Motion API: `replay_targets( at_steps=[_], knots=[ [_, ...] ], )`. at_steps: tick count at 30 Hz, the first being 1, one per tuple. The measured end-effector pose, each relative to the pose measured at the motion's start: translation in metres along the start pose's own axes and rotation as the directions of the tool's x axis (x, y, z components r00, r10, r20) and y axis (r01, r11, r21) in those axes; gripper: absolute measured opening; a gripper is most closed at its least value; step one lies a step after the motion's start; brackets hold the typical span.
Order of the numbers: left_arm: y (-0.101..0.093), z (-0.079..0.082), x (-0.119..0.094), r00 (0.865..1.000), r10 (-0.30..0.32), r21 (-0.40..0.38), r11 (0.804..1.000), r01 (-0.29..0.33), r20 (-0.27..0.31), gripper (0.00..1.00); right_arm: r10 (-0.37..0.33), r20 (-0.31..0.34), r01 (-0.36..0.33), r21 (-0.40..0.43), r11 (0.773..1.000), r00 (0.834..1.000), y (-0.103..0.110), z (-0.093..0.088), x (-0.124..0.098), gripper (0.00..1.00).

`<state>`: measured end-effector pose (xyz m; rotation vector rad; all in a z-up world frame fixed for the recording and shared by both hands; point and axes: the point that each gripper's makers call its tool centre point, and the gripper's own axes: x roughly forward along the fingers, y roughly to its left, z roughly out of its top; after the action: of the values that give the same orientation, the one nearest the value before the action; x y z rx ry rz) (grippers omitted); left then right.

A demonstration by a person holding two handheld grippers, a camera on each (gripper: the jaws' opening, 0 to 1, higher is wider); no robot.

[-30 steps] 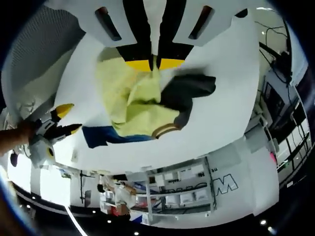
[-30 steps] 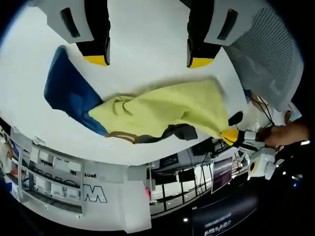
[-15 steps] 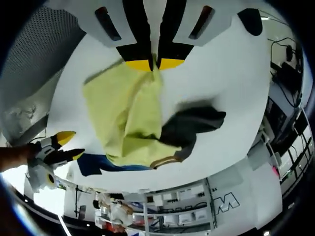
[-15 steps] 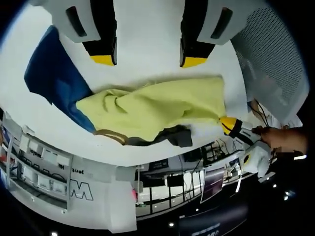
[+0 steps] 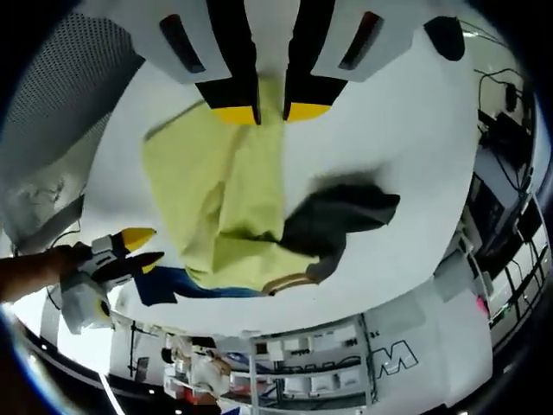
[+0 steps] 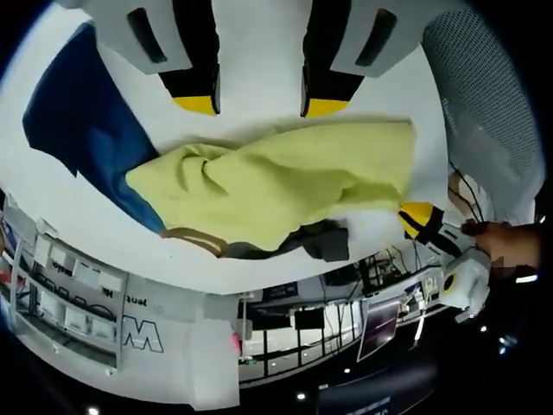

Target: Fold the garment on the visible template until the final outline fits inside the template.

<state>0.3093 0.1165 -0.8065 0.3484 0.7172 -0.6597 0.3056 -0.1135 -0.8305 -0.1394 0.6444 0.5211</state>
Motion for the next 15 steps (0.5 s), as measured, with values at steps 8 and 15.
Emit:
replay_targets(
  at_steps=[8, 15],
  knots=[
    [-0.006, -0.006, 0.019, 0.999, -0.030, 0.016, 0.999, 0.031, -0.034, 0.13, 0.018, -0.008, -0.018, 0.007, 1.000, 1.000, 0.001, 0.005, 0.014, 0.28],
    [-0.009, -0.006, 0.026, 0.998, -0.043, 0.008, 0.999, 0.043, -0.038, 0.12, 0.034, -0.011, -0.034, 0.018, 0.999, 0.999, 0.002, 0.010, 0.023, 0.24]
  ],
)
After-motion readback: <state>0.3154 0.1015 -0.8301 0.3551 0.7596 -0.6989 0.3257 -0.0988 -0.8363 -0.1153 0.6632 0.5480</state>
